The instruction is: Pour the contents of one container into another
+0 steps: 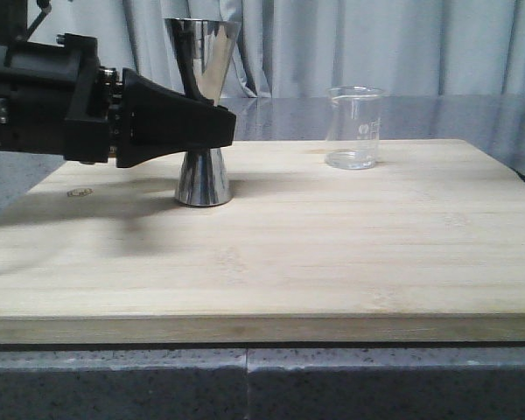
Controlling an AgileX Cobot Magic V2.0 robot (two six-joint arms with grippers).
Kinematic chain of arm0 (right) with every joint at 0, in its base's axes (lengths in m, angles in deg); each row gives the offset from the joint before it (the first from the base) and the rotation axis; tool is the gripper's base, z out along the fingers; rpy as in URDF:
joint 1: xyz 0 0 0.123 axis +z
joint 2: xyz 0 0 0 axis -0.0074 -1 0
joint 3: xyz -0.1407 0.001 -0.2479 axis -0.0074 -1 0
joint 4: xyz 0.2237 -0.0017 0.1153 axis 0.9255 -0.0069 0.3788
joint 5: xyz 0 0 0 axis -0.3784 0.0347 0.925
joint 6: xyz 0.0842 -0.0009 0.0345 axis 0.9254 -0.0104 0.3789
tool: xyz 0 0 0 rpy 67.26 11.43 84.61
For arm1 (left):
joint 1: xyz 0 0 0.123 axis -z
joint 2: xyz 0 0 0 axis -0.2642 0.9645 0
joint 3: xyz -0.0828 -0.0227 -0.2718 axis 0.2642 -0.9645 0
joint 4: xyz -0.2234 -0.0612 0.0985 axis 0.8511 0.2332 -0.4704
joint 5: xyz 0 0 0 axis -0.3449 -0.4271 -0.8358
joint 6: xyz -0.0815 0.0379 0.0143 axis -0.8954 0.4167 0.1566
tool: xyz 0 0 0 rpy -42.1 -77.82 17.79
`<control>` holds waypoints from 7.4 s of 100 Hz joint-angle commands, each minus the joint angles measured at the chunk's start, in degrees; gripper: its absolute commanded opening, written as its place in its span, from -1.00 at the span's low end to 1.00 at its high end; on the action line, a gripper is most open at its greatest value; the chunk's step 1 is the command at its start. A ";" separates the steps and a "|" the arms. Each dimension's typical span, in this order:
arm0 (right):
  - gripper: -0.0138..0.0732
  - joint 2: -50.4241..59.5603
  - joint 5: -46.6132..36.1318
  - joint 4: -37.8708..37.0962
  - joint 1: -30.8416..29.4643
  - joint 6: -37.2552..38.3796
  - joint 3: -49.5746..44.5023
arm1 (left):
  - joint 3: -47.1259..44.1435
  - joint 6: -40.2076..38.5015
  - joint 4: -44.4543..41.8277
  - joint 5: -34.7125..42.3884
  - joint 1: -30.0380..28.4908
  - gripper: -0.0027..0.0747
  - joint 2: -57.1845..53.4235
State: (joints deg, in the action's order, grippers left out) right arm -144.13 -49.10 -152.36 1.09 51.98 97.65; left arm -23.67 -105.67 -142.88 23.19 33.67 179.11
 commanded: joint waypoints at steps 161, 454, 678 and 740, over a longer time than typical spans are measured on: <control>0.50 1.91 -1.99 2.75 -0.49 0.27 1.44 | 1.03 -0.04 2.15 11.32 0.39 -0.76 -2.54; 0.50 1.91 0.36 2.75 -0.49 0.27 1.44 | 1.03 -6.78 -5.14 9.60 -2.42 0.30 -5.29; 0.50 1.91 16.77 4.22 -0.49 0.27 10.13 | 1.03 -16.08 9.24 -4.82 -27.36 0.28 -28.24; 0.50 22.88 48.87 3.84 -0.49 0.27 13.94 | 1.03 -13.78 15.07 -39.65 -31.36 0.23 -58.22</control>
State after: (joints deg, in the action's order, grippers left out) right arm -127.11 -4.29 -149.30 1.09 52.14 109.57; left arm -23.92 -119.39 -130.43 -13.58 2.38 125.08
